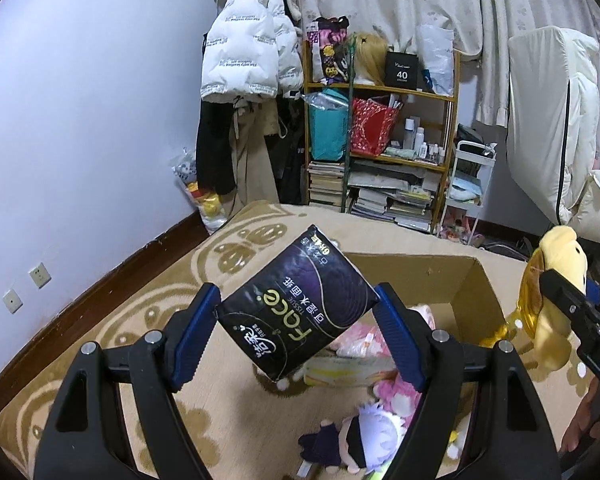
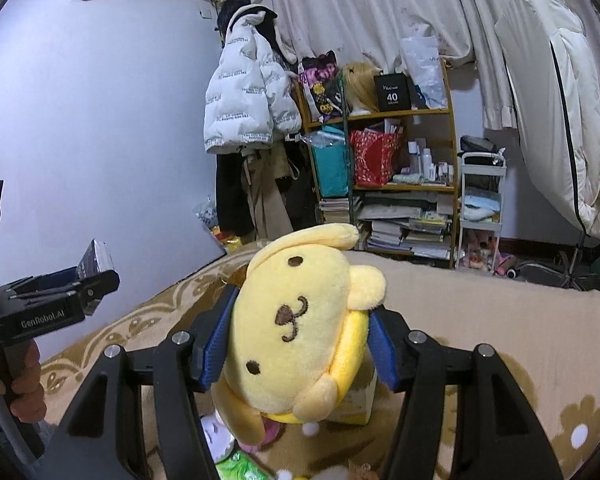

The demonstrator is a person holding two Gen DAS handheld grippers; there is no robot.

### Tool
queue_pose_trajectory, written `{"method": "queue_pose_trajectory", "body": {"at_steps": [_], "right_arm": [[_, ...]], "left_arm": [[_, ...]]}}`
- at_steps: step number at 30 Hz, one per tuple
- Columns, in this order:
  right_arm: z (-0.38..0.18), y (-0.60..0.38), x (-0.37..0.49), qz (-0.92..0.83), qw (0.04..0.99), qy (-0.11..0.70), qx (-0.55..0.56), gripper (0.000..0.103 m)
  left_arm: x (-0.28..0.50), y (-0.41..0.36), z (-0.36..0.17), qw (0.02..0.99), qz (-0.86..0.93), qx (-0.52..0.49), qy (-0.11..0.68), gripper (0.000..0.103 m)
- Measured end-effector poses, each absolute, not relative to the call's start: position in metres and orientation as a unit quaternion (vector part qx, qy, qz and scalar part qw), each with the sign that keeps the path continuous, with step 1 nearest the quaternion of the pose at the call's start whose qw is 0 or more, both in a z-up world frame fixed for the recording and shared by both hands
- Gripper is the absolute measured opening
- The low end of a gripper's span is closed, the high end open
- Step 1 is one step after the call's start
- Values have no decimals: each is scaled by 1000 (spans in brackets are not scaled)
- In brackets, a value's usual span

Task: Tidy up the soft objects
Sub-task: 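Lower both held items into the box and open both tools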

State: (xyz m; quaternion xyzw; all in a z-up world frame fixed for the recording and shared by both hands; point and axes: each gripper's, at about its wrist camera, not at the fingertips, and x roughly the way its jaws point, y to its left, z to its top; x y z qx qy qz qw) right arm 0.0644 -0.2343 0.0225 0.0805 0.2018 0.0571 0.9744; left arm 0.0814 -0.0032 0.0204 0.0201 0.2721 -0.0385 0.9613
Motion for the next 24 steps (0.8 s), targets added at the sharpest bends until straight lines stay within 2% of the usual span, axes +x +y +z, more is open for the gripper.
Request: {"method": "queue_pose_trajectory", "body": {"at_steps": [16,24], "right_arm": [[27,-235,103,52,977,196,61,64],[10,-240,125,49,973,218,62,65]], "left_arm": [[114,-28,5,959,-48,52,273,78],[129,-33,-8,953,-51,55,293,78]]}}
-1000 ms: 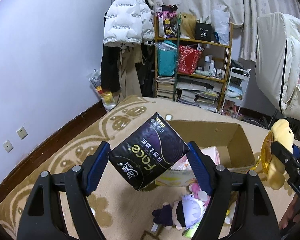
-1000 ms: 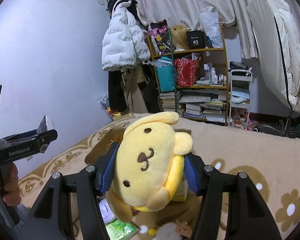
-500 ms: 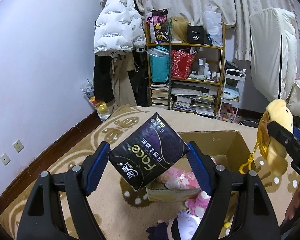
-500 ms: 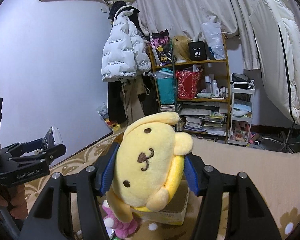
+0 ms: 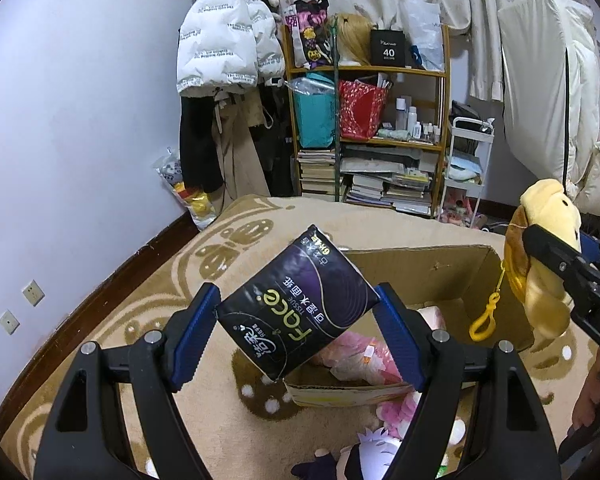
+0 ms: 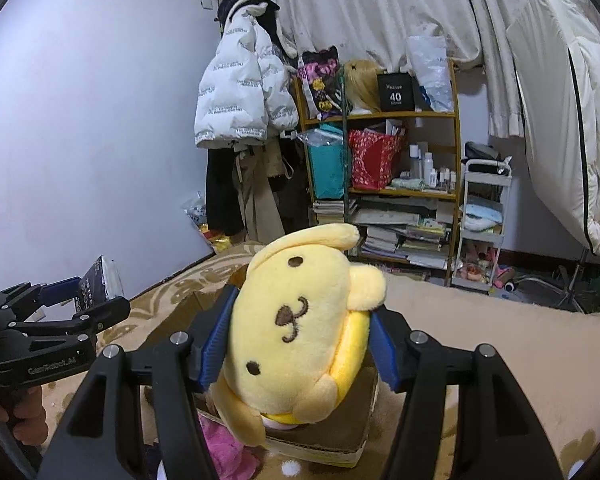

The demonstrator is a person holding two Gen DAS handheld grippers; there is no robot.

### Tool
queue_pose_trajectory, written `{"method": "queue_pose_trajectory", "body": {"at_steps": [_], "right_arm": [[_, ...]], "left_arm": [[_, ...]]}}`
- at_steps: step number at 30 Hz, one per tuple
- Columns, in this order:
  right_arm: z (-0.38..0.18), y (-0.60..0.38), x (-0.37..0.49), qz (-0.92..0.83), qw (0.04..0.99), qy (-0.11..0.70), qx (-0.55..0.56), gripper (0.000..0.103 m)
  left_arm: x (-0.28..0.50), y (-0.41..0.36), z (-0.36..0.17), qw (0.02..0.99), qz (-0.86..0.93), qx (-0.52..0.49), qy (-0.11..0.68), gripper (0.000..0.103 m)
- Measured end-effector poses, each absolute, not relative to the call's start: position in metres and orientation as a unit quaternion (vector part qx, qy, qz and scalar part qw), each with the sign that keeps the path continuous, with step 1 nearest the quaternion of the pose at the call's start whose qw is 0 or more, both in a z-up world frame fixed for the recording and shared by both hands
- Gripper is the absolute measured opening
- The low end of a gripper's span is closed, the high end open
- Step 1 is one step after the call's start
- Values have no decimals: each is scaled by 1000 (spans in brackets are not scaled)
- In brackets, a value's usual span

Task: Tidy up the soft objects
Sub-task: 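Lower both held items into the box and open both tools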

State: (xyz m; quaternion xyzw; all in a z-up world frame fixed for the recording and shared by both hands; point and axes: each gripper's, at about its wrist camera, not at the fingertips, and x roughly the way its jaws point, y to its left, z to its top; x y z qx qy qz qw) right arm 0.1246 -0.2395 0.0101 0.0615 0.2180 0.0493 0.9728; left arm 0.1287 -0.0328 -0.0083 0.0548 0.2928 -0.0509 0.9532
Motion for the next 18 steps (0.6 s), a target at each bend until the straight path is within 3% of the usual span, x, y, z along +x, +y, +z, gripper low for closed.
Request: {"method": "queue_pose_trajectory", "body": {"at_steps": [18], "right_arm": [[-27,-249,139,53,959,270,68,66]], "left_arm": [[151,-54,-39,937,-81,68,333,78]]}}
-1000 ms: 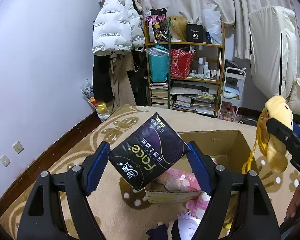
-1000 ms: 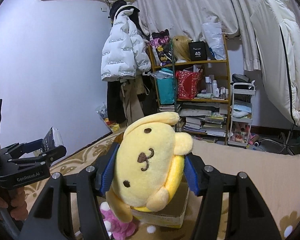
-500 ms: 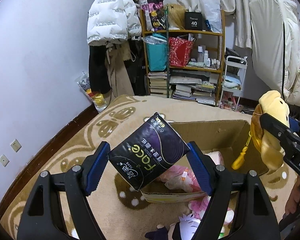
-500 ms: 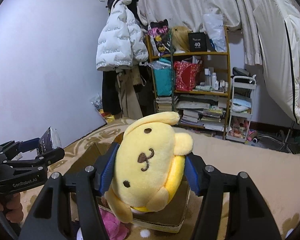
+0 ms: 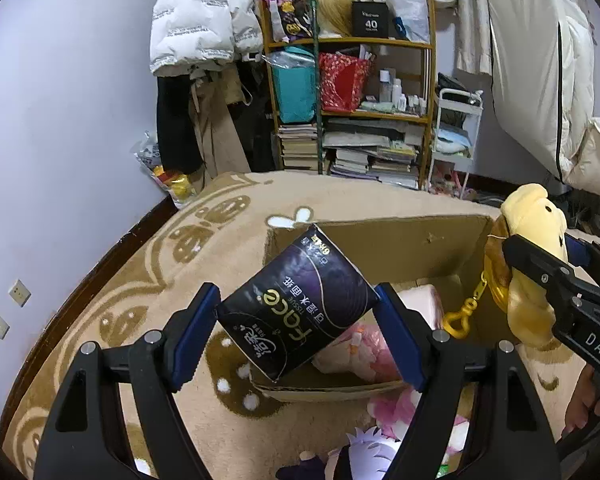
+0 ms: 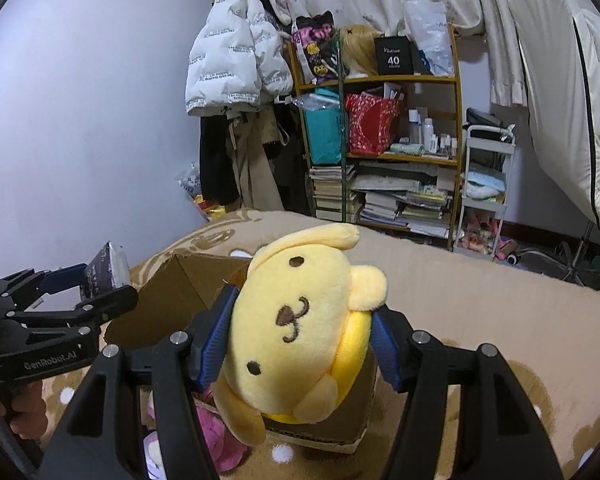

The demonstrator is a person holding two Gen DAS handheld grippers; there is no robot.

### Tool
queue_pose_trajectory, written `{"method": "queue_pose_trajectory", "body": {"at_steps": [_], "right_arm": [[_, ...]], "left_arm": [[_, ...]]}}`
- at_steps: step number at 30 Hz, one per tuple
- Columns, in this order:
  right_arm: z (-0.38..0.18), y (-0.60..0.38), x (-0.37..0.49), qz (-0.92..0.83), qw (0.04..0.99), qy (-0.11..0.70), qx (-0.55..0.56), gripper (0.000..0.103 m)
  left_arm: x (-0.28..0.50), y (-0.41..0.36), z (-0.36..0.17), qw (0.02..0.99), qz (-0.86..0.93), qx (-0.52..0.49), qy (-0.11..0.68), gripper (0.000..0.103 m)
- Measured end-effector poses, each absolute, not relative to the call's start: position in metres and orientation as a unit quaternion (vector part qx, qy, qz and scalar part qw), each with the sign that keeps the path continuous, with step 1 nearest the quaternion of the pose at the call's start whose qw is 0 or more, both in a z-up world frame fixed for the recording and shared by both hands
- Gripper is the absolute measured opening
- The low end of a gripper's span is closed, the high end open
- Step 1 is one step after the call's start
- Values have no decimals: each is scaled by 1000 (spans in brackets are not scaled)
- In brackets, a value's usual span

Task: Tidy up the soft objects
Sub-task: 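Lower both held items into the box and open both tools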

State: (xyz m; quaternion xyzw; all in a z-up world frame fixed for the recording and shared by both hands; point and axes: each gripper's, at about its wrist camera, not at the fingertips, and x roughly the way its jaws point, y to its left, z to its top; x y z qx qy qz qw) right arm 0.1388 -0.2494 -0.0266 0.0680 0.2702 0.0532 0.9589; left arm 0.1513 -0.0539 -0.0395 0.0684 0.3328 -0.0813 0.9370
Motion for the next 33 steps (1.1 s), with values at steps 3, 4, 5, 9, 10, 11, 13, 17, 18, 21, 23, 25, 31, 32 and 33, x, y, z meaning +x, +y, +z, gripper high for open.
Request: {"method": "queue_pose_trajectory", "body": {"at_steps": [3,4,5,9,10,11,13,17,18,21,23,25,31,32,33], "right_arm": [[-31,-252,139,50,956,279,71,66],[-31,-251,139,50,956,281,70,66],[-33,-252,139,50,955,283,70,66],[-38,-253,140,53,952,294,72,66],[-38,-252,140,54,951,296,72,66],[-39,-251,140,56,950,298,72,66],[-40,-250,140,59,949,301,71,67],[-42,-248,137,58,948,305,70,69],[-42,-249,137,59,948,305,71,71],[-39,-249,136,61,949,301,69,78],[-38,-249,134,59,951,297,69,85],[-36,-251,131,57,951,295,75,92],[-30,-258,118,50,949,298,94,101],[-29,-258,117,49,948,299,94,101],[-28,-259,114,47,948,299,95,102]], "left_arm": [[152,-57,-44,933,-86,70,341,78],[152,-58,-45,933,-87,72,342,78],[152,-59,-46,932,-89,74,343,78],[154,-62,-50,927,-99,74,353,78],[154,-63,-51,926,-100,76,356,78],[154,-64,-52,925,-99,80,359,78],[155,-67,-55,920,-100,88,369,78],[155,-66,-56,918,-99,84,374,80],[155,-66,-56,918,-99,83,376,86],[153,-63,-55,919,-95,79,375,88],[154,-61,-54,918,-91,80,377,88],[153,-59,-52,917,-90,79,381,88],[138,-57,-45,918,-88,89,377,89],[135,-57,-44,917,-87,90,378,91],[132,-56,-44,917,-87,90,380,96]]}}
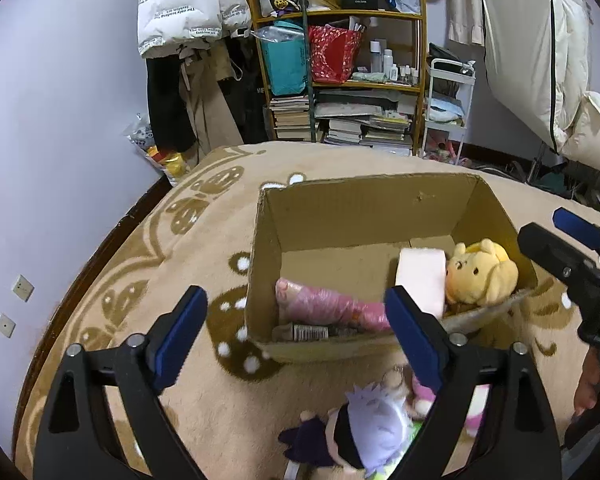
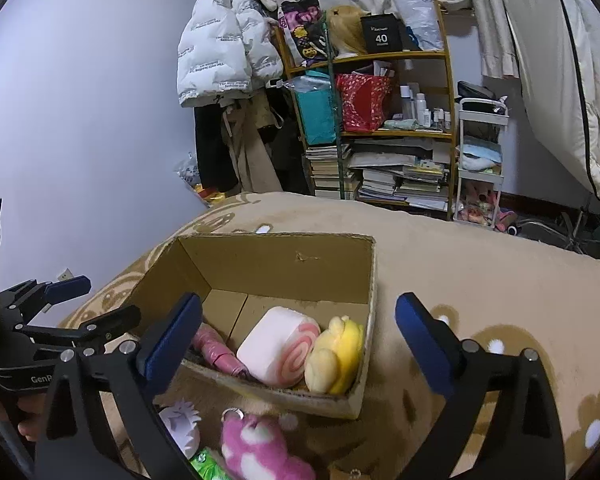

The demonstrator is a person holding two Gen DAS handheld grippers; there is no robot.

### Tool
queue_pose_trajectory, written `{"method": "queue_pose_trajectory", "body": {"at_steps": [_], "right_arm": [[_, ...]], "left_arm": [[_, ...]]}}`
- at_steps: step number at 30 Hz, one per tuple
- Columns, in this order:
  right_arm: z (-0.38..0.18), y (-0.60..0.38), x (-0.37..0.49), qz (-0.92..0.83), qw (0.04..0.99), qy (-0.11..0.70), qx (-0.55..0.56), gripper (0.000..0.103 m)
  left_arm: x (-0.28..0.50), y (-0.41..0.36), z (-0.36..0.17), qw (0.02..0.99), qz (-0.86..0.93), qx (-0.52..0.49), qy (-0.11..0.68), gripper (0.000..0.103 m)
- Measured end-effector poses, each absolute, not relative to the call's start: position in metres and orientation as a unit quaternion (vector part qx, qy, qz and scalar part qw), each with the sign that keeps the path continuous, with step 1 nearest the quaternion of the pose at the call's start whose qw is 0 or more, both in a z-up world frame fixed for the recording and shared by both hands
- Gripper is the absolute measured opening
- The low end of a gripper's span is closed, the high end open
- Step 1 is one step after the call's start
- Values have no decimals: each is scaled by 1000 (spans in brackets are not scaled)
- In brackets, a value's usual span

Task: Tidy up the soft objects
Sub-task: 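Lower both held items into the box and open both tools, then withdraw both open tools from the box toward the remaining plushes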

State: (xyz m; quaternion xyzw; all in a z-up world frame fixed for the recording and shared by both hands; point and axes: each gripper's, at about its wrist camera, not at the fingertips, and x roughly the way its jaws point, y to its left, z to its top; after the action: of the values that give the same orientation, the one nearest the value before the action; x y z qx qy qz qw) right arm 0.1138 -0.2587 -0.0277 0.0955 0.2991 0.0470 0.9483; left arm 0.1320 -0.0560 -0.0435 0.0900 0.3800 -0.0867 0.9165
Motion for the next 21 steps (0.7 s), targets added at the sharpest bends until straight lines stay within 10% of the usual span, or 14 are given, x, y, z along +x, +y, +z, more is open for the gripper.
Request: {"method": "queue_pose_trajectory", "body": {"at_steps": [21], "right_arm": [[-27,-250,64,43,933,341,107,102]], "left_arm": [[67,-48,-32,885,-85,111,444,99]]}}
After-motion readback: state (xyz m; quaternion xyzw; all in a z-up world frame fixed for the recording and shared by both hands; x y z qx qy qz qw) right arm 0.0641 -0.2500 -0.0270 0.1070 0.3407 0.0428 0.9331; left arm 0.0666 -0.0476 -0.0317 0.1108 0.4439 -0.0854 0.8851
